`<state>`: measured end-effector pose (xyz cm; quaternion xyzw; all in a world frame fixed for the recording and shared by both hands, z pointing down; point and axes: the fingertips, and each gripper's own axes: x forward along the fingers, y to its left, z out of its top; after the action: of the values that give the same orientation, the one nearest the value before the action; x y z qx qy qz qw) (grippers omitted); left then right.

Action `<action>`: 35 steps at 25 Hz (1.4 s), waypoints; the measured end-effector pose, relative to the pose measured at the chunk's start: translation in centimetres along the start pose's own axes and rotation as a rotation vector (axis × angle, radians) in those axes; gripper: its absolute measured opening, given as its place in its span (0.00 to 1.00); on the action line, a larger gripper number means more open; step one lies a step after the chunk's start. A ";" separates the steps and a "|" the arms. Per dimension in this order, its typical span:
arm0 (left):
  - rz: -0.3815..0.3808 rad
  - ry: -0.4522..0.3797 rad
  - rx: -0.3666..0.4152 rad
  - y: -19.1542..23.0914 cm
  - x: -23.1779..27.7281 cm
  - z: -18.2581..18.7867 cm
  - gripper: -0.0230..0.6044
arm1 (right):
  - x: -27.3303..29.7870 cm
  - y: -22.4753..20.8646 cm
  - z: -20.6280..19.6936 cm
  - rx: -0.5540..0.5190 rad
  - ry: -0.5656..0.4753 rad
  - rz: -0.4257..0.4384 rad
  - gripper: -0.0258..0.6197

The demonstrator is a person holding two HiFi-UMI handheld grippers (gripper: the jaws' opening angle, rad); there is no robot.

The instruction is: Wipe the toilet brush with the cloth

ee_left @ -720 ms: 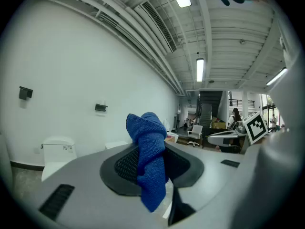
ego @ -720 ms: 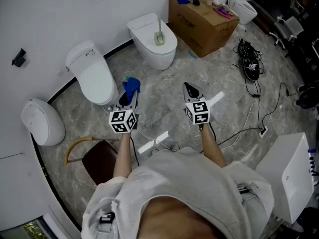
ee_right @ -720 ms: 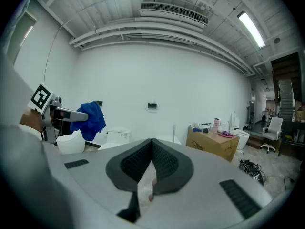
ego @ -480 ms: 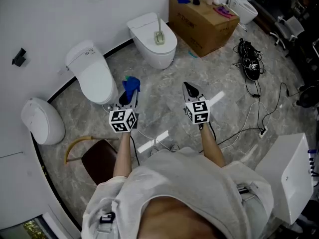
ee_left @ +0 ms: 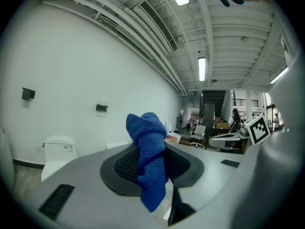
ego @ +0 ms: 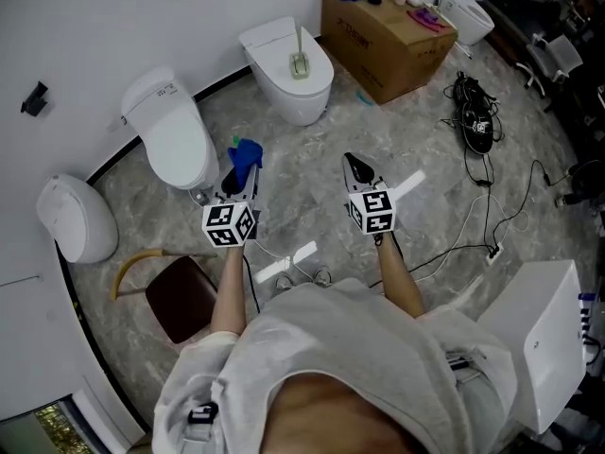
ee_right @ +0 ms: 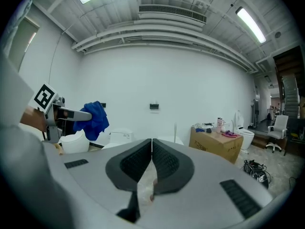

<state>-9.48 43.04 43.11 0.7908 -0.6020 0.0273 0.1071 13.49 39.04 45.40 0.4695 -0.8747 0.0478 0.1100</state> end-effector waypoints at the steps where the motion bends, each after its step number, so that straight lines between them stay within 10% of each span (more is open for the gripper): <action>1: 0.002 0.001 0.001 -0.4 0.1 -0.1 0.24 | -0.1 -0.3 -0.1 -0.002 0.000 0.002 0.09; 18: 0.001 0.019 0.003 -2.1 3.9 -1.4 0.24 | 1.6 -3.8 -1.3 -0.016 0.010 0.004 0.09; 35: -0.076 0.013 -0.025 7.0 18.9 1.9 0.24 | 16.8 -7.4 2.8 -0.058 0.041 -0.036 0.09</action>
<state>-11.15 23.02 45.51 0.8116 -0.5710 0.0207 0.1219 10.24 20.77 46.49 0.4809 -0.8646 0.0300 0.1426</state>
